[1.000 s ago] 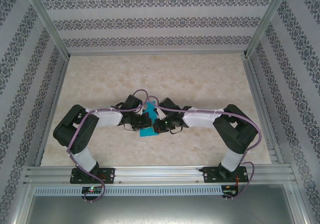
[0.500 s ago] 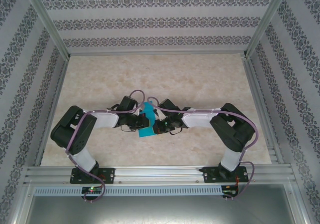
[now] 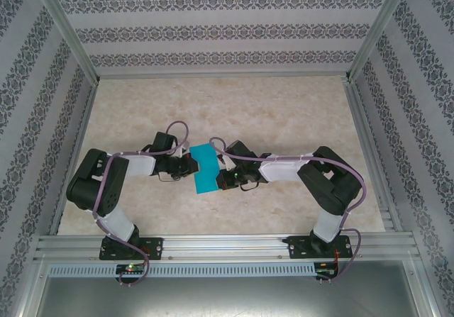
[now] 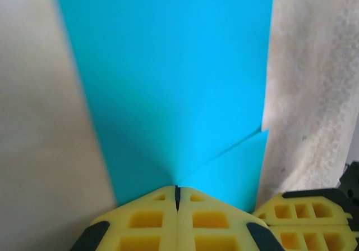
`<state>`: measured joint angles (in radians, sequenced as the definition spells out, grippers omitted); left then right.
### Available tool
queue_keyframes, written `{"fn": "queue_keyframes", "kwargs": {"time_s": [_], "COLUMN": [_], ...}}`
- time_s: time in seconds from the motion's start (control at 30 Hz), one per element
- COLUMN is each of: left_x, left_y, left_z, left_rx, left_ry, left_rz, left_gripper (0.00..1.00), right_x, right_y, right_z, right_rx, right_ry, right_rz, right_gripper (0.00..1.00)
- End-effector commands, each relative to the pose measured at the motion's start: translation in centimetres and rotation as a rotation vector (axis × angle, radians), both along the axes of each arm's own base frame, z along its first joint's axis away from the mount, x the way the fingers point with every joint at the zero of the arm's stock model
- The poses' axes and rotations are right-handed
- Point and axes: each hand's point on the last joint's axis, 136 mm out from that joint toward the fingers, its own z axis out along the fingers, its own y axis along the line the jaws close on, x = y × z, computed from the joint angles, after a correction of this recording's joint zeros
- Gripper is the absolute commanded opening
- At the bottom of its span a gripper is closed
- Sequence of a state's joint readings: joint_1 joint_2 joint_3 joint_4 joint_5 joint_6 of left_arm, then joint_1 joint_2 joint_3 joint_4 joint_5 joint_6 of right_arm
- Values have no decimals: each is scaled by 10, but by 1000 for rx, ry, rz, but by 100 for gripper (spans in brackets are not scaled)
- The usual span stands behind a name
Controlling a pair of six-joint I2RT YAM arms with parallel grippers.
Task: Fold a paper plane with a square sheet of paper (pick it up from the middle)
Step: Fold the triangle a second time at the center of the table, then turn over the paper at the center of the table.
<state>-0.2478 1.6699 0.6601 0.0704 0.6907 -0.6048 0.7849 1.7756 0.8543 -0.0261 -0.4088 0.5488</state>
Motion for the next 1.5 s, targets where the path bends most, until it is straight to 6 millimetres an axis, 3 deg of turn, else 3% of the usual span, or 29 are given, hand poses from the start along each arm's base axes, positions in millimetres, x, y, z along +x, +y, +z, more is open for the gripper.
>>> {"fn": "queue_keyframes", "kwargs": {"time_s": [0.0,0.13,0.23,0.33,0.47,0.57,0.67,0.93,1.17,1.47], "left_x": [14,23,25,24,16,11,7,2,-1,-4], "left_y": [52,56,56,59,60,59,54,41,31,16], "left_z": [-12,7,23,40,55,62,65,60,58,49], "left_rx": [163,140,122,99,81,68,49,-3,-11,-69], "left_ry": [-14,-59,-75,-95,-108,-106,-110,-90,-86,-17], "left_rz": [157,202,234,281,314,325,311,276,247,239], "left_gripper": [5,8,14,34,63,74,80,99,100,100], "right_x": [-34,-21,-1,28,58,77,82,79,71,65], "right_y": [-49,-35,-14,1,3,-4,-2,11,17,17], "right_z": [-43,-29,4,47,78,78,69,53,40,32], "right_rx": [-203,-147,-27,102,207,237,245,248,244,238], "right_ry": [163,144,99,39,-18,-26,-6,42,62,49], "right_rz": [-38,-38,-49,-88,-141,-183,-164,-85,17,89], "right_gripper": [0,0,2,11,33,41,45,41,33,32]}}
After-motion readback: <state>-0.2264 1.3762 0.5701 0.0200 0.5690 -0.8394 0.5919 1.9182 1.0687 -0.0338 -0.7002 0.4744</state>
